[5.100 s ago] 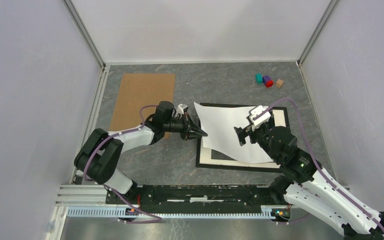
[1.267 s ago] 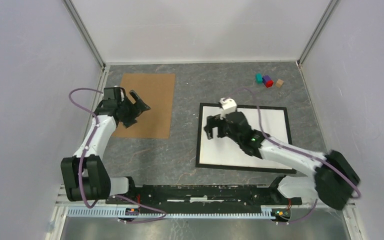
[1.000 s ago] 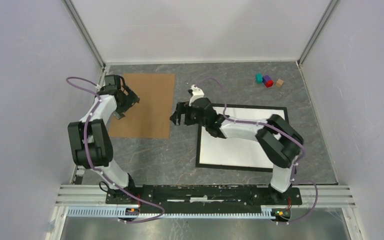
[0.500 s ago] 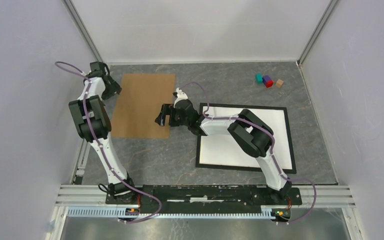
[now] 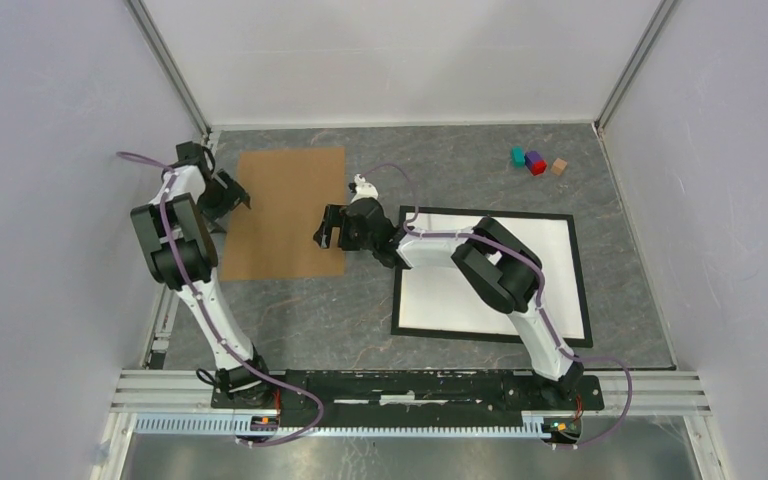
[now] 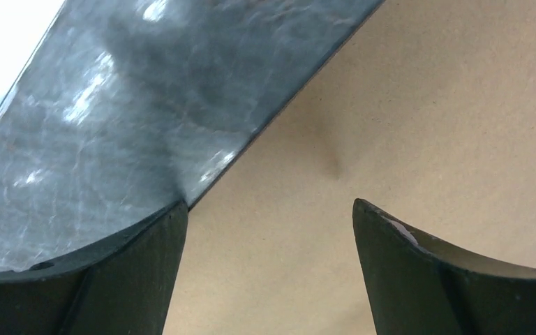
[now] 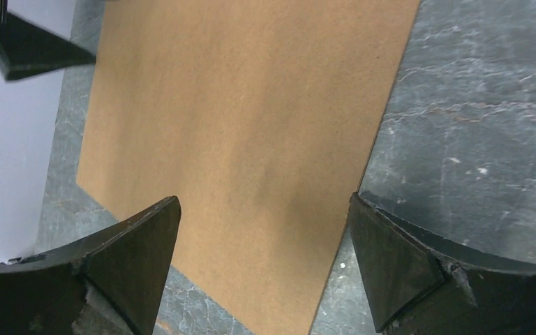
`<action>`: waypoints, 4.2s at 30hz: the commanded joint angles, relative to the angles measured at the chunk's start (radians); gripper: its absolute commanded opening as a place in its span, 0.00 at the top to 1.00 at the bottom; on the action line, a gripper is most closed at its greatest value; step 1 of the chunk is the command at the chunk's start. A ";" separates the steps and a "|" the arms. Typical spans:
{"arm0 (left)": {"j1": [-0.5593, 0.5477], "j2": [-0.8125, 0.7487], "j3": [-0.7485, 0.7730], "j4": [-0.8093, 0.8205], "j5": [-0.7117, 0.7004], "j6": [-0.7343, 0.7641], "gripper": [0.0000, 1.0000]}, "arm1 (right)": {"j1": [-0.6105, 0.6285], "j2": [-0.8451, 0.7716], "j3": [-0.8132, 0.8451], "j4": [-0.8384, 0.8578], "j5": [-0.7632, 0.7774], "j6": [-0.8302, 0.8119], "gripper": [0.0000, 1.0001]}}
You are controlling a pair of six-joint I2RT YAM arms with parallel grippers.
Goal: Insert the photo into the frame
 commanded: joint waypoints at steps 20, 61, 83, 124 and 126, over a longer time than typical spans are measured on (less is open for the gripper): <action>-0.306 -0.411 -0.808 0.340 0.471 -0.351 0.06 | -0.025 -0.496 -0.325 -0.094 -0.219 -0.149 0.10; -0.497 -0.656 -0.747 0.260 0.396 -0.227 0.01 | -0.190 -0.687 -0.804 -0.078 -0.159 -0.111 0.30; -0.146 -0.272 -0.178 0.272 0.251 -0.074 0.00 | -0.251 -0.293 -0.162 -0.244 -0.003 -0.033 0.10; -0.158 0.017 -0.126 0.048 0.348 -0.158 0.04 | -0.198 -0.013 0.017 0.067 -0.222 0.252 0.18; -0.158 0.007 -0.138 0.048 0.364 -0.158 0.04 | -0.182 -0.031 0.018 0.131 -0.247 0.283 0.20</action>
